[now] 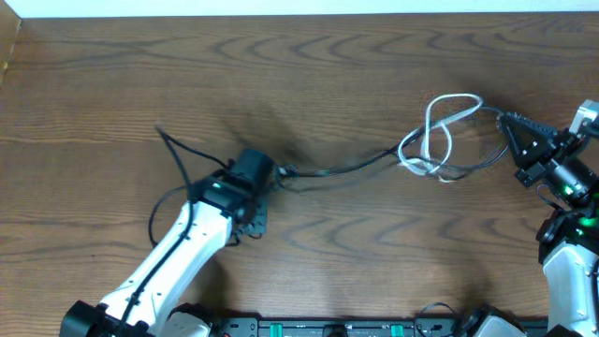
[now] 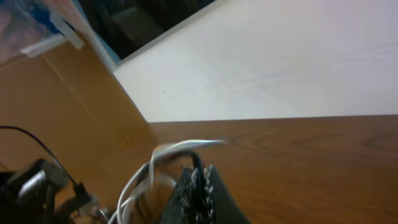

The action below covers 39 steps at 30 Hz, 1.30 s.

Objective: Untangle cables

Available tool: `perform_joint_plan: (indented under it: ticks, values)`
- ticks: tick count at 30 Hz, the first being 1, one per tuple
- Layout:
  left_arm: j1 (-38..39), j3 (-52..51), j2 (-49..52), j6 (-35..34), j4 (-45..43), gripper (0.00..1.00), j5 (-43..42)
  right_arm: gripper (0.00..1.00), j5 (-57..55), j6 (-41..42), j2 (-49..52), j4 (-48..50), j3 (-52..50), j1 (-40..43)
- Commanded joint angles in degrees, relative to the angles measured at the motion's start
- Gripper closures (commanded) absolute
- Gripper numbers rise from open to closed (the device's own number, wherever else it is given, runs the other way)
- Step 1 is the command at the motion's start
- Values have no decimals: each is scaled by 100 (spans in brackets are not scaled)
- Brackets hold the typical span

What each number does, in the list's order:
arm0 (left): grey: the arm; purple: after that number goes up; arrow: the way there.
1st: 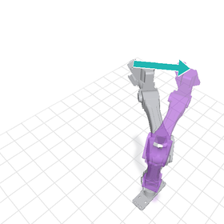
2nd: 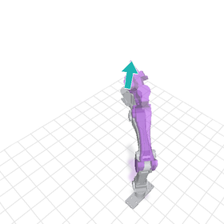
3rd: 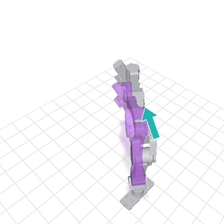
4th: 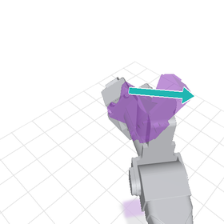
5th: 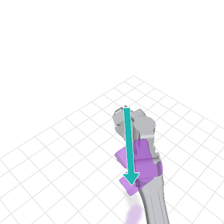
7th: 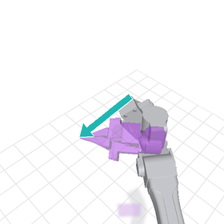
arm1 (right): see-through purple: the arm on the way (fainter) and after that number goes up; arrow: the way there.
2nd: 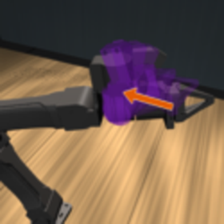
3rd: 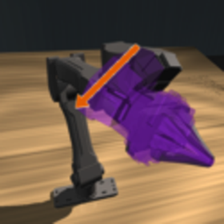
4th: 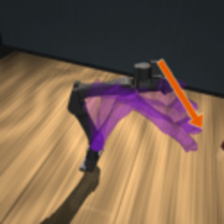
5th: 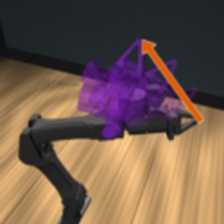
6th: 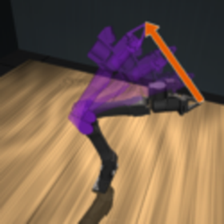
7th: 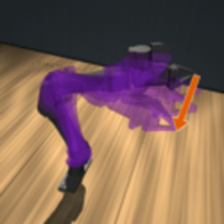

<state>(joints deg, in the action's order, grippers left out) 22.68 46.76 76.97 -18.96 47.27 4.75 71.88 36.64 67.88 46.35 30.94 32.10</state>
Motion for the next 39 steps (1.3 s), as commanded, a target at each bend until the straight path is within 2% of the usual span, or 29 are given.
perform_joint_plan:
  ticks: [1, 7, 14, 22, 27, 28, 32, 34, 39]
  values:
    - [-474, 35, 50, -247, -114, 92, 280, 99, -227, -643, -24, -162, 44, 98]
    - [-1067, 35, 50, -625, -337, 92, 275, 99, -297, -1322, -24, -920, 44, 96]
    - [-1429, 35, 50, -647, -361, 92, 184, 99, -905, -2020, -24, -2037, 44, 96]
    - [-1429, 35, 50, -645, -369, 92, 173, 99, -918, -2087, -24, -2297, 42, 81]
    - [-1429, 35, 50, -647, -369, 92, 162, 94, -916, -2092, -24, -2551, 42, 74]
    - [-1429, 35, 50, -645, -391, 85, 28, 92, -916, -2179, -24, -2664, 39, 35]
    - [-1429, 35, 50, -645, -551, 39, -317, 80, -925, -2424, -24, -2870, 39, -236]
    - [-1429, 35, 50, -640, -586, 31, -376, 72, -970, -2474, -24, -2911, 39, -446]
    - [-1429, 42, 37, -640, -590, 28, -428, 54, -1276, -2481, -24, -2924, 39, -994]
